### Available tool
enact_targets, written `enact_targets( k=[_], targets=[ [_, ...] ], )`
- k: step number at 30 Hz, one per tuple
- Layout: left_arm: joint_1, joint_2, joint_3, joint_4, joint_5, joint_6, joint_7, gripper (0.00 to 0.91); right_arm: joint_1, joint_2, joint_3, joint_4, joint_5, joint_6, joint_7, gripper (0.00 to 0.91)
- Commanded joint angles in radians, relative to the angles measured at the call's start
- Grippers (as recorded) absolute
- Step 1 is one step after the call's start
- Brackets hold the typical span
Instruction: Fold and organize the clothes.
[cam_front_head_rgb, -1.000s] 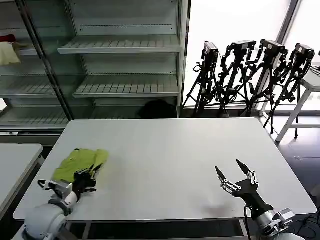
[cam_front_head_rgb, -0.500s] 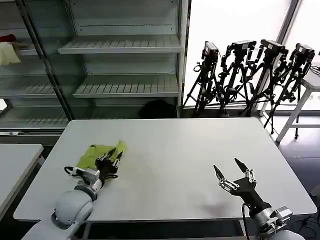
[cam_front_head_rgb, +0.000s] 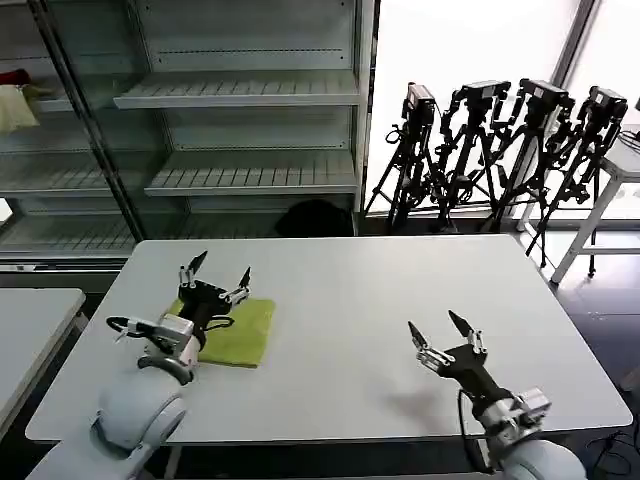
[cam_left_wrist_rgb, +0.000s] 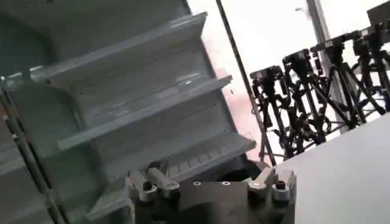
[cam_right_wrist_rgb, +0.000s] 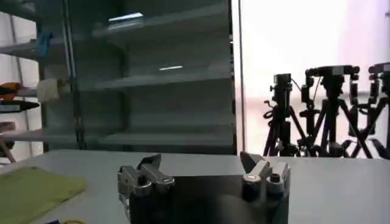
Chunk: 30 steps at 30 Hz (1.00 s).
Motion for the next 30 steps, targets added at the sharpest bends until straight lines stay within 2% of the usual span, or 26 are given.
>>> enact_targets(
  k=[1, 2, 4, 8, 10, 13, 26, 29, 30],
  targets=[
    [0.429, -0.070, -0.337, -0.140, 0.035, -0.099, 0.167, 0.907, 0.637, 0.282, -0.583, -0.192, 0.186, -0.466, 0.398, 0.907],
    [0.442, -0.083, -0.340, -0.147, 0.038, -0.100, 0.166, 0.907, 0.666, 0.325, -0.622, -0.236, 0.203, -0.467, 0.434, 0.907],
    [0.458, -0.118, -0.339, -0.152, 0.060, -0.102, 0.166, 0.907, 0.694, 0.367, -0.664, -0.276, 0.209, -0.467, 0.449, 0.907],
    [0.467, -0.165, -0.323, -0.151, 0.099, -0.109, 0.168, 0.907, 0.701, 0.435, -0.681, -0.359, 0.195, -0.467, 0.416, 0.907],
    [0.472, -0.177, -0.318, -0.149, 0.118, -0.113, 0.169, 0.907, 0.692, 0.446, -0.679, -0.364, 0.197, -0.467, 0.411, 0.907],
    [0.471, -0.180, -0.315, -0.146, 0.125, -0.112, 0.171, 0.907, 0.683, 0.448, -0.674, -0.369, 0.189, -0.467, 0.370, 0.907],
    [0.456, -0.182, -0.303, -0.120, 0.134, -0.106, 0.183, 0.907, 0.660, 0.470, -0.648, -0.421, 0.153, -0.466, 0.370, 0.907],
    [0.451, -0.181, -0.302, -0.118, 0.133, -0.106, 0.183, 0.907, 0.659, 0.477, -0.644, -0.434, 0.146, -0.465, 0.369, 0.826],
    [0.450, -0.182, -0.302, -0.121, 0.134, -0.105, 0.184, 0.907, 0.658, 0.478, -0.641, -0.433, 0.144, -0.465, 0.369, 0.736]
  ],
)
